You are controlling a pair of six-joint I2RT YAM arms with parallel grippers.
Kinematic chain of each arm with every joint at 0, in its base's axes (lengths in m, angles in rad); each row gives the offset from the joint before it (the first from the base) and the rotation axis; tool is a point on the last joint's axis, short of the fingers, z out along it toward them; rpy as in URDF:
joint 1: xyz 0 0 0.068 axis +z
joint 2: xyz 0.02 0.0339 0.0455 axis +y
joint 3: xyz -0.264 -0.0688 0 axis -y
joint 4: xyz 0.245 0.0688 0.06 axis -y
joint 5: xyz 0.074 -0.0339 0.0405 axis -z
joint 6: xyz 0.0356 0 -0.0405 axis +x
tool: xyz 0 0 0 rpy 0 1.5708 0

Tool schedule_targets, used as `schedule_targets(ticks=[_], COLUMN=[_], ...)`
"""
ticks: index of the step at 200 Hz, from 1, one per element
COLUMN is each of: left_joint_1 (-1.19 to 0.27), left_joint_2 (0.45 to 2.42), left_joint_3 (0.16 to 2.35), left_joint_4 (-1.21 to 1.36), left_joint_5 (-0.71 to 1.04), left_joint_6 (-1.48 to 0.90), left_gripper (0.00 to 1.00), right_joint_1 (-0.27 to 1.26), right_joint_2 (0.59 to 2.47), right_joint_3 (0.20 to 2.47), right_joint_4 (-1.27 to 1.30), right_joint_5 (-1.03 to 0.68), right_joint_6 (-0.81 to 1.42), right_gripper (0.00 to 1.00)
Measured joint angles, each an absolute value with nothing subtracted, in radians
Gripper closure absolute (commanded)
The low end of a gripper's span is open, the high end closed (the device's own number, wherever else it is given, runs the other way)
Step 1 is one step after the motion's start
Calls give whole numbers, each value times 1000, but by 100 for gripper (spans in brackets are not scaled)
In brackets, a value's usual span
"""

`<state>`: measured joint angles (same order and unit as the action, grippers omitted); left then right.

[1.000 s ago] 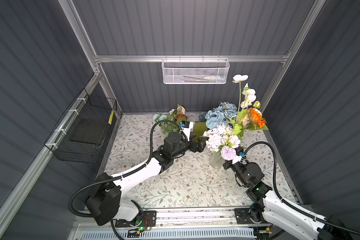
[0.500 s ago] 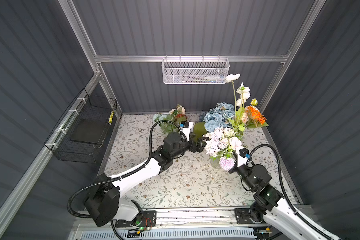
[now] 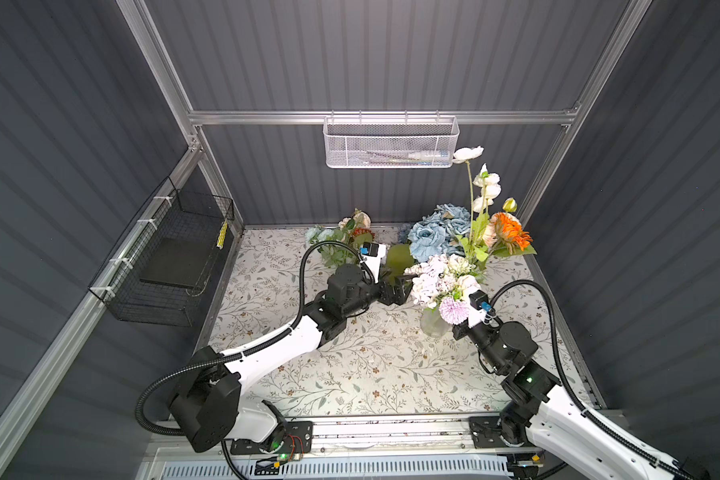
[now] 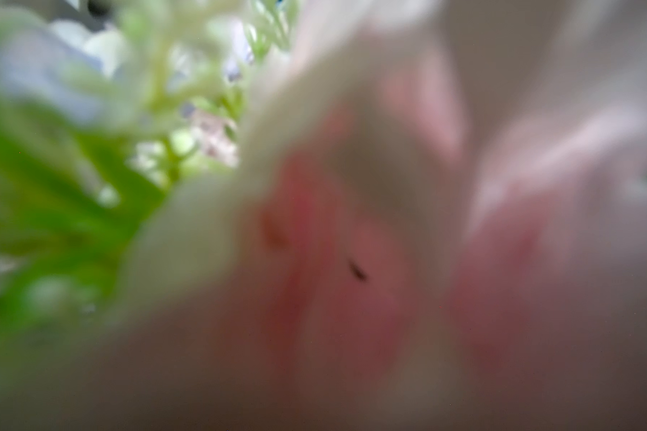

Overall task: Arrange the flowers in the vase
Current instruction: 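Push the bunch deeper into the vase among the other stems with the right gripper, then open the right gripper to release the bunch in the vase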

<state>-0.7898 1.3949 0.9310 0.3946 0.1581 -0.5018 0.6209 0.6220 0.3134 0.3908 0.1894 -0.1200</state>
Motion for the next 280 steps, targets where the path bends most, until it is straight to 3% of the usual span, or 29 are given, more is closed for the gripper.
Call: schedule_targets(ticks=[104, 143, 198, 231, 280], left_joint_1=[-790, -790, -754, -697, -625], left_joint_2=[1395, 1395, 1346, 1269, 1217], left_joint_3=[931, 931, 919, 901, 863], left_joint_4=[384, 382, 354, 350, 332], left_joint_5=[156, 149, 88, 61, 35], left_joint_6=[-501, -501, -490, -490, -491], left_gripper=[1, 1, 1, 1, 1], right_joint_1=[621, 621, 621, 621, 623], right_joint_2=[581, 535, 438, 389, 404], right_joint_3=[213, 216, 323, 340, 286], right_joint_4=[419, 338, 84, -27, -36], right_joint_5=[210, 212, 213, 206, 206], right_joint_6=[-41, -9, 95, 173, 203], right_gripper=[100, 68, 33, 22, 16])
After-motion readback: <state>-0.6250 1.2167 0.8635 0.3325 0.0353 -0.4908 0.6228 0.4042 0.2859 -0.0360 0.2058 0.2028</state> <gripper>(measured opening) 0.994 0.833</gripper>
